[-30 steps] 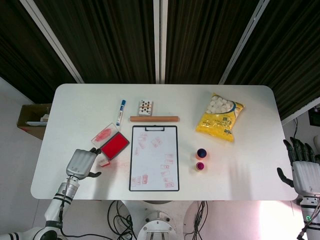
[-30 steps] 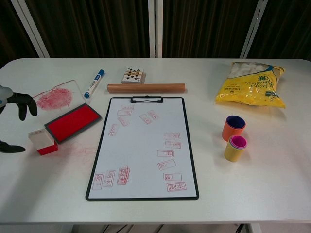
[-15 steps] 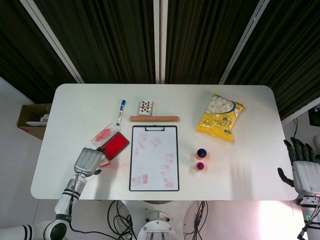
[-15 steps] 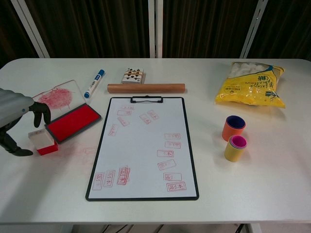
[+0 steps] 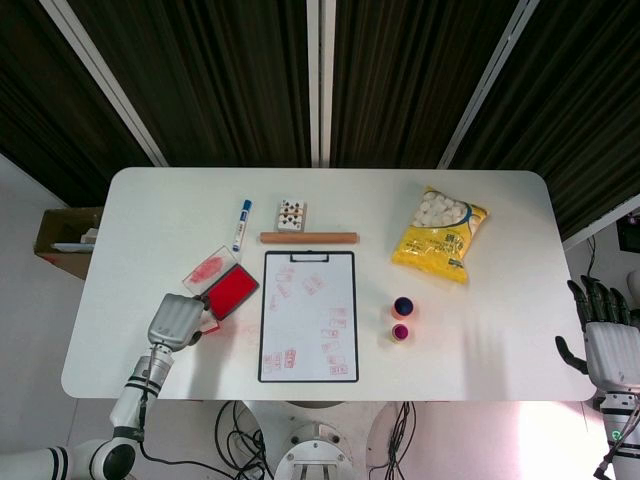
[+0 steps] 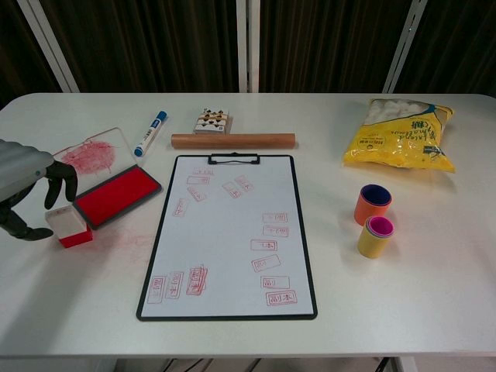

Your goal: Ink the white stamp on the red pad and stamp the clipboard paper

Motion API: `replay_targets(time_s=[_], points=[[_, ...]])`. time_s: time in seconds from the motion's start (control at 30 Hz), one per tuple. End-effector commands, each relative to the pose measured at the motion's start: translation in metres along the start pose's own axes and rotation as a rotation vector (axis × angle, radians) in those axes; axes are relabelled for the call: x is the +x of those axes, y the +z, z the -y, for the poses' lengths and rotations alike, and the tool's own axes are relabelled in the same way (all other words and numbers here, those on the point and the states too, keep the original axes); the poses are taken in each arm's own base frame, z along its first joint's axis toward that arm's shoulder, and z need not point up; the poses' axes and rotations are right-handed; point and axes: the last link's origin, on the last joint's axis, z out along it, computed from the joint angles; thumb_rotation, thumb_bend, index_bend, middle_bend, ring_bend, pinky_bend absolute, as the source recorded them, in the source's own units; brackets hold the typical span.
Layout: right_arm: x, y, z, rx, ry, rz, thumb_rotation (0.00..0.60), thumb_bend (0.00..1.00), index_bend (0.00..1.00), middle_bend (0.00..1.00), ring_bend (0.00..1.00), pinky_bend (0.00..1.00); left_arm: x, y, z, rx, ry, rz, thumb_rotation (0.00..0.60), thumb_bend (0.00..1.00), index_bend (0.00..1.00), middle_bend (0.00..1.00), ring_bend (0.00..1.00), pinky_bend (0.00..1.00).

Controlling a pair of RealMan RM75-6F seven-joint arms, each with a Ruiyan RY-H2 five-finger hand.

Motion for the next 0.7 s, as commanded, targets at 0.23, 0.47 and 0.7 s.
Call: replay_targets(time_s=[0.23,0.47,0.7], points=[[0.0000,-0.0001,0.0002,-0.002,-0.002,-0.001,0.600,0.23,0.00,0.00,0.00,0.00,0.0002,0.0019,-0.0045,-0.022,-0.039,0.002,0.600,0.19,0.43,0.52,0.72,0.86],[-0.0005,0.0002,0.0002,-0.003,-0.001,0.001,0.600,0.23,0.00,0.00,0.00,0.00,-0.0001,0.0055,-0.0064,-0.027,-0.045,0.004,0.600,0.19,0.43,0.52,0.72,0.86],[0.0000,0.0008,-0.0017,-0.008,0.000,0.001,0.600,0.23,0.00,0.00,0.00,0.00,-0.0008,0.0096,-0.0040,-0.012,-0.038,0.000,0.600,0.19,0.44,0.52,0.72,0.86]])
